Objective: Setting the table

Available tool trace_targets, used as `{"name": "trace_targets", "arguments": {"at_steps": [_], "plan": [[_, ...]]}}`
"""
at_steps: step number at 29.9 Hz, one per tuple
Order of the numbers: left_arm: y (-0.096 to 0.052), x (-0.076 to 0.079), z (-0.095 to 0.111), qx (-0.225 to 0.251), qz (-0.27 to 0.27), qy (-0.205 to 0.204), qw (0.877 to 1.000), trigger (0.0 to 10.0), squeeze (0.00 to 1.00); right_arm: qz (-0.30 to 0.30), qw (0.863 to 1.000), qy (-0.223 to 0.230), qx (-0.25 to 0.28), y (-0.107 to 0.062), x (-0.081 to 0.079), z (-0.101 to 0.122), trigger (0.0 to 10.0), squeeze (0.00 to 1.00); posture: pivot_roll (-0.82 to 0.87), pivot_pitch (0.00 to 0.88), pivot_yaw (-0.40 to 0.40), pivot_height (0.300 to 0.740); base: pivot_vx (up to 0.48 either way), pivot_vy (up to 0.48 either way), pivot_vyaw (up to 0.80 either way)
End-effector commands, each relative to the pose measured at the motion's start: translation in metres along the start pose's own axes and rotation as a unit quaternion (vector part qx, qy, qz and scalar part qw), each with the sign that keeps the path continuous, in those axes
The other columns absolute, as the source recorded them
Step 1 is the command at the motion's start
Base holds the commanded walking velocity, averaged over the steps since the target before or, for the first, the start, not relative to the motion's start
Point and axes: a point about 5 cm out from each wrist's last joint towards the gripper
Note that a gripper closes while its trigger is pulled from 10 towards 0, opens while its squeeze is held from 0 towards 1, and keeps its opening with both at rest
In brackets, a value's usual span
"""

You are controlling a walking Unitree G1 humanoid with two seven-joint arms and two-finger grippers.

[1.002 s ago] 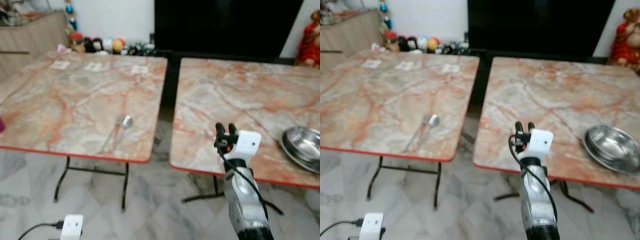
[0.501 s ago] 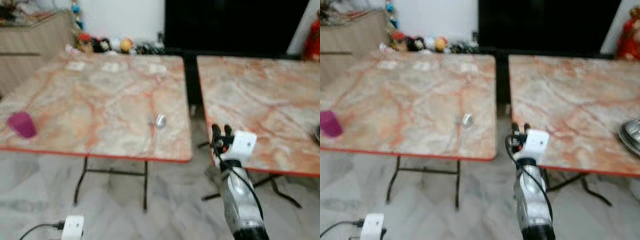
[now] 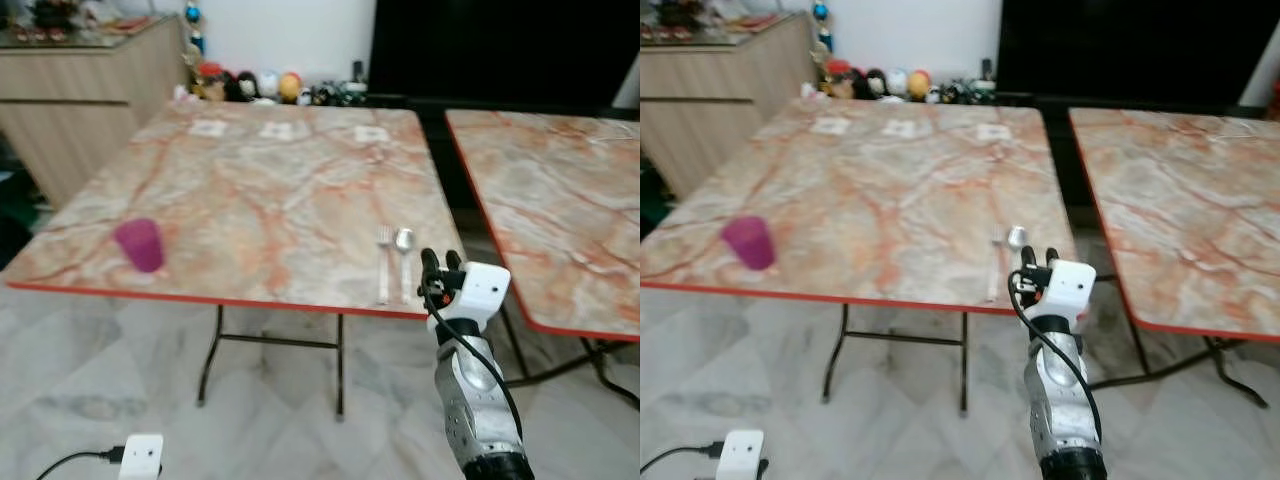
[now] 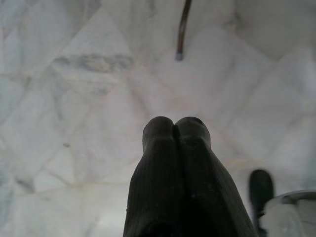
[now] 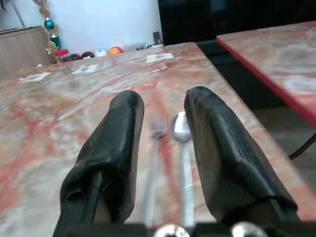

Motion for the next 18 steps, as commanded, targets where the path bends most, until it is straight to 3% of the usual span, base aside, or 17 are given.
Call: {"name": "trace_targets", "arguments": {"at_steps": [1, 14, 18], "plan": [[-0.0008, 0.0056, -0.0032, -0.003, -0.007, -0.004, 1.000, 10.0, 0.00, -0.018, 1.000, -0.006, -0.008, -0.0007, 0.0125, -0.0030, 10.0, 0.00, 0.02, 0.000, -0.003, 0.740, 0.000, 0.000, 0.00], [-0.0011, 0.0094, -0.0047, -0.006, -0.013, -0.017, 1.000, 10.0, 0.00, -0.022, 1.000, -0.006, -0.011, 0.0008, 0.0143, -0.0031, 10.0, 0.00, 0.02, 0.000, -0.008, 0.740, 0.000, 0.000, 0.00], [-0.0008, 0.0104, -0.0038, -0.004, -0.014, -0.017, 1.000, 10.0, 0.00, -0.024, 1.000, -0.007, -0.011, 0.0008, 0.0162, -0.0032, 10.0, 0.00, 0.02, 0.000, -0.007, 0.740, 0.259, 0.000, 0.00]]}}
Point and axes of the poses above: a point about 5 cm out from each wrist's last joint towards the gripper, its own y axis pointing out of the wrist towards the gripper, its own z axis along the axis of the wrist's last joint, x = y × z, and after that the axes turned 15 degrees about -y, right-handed
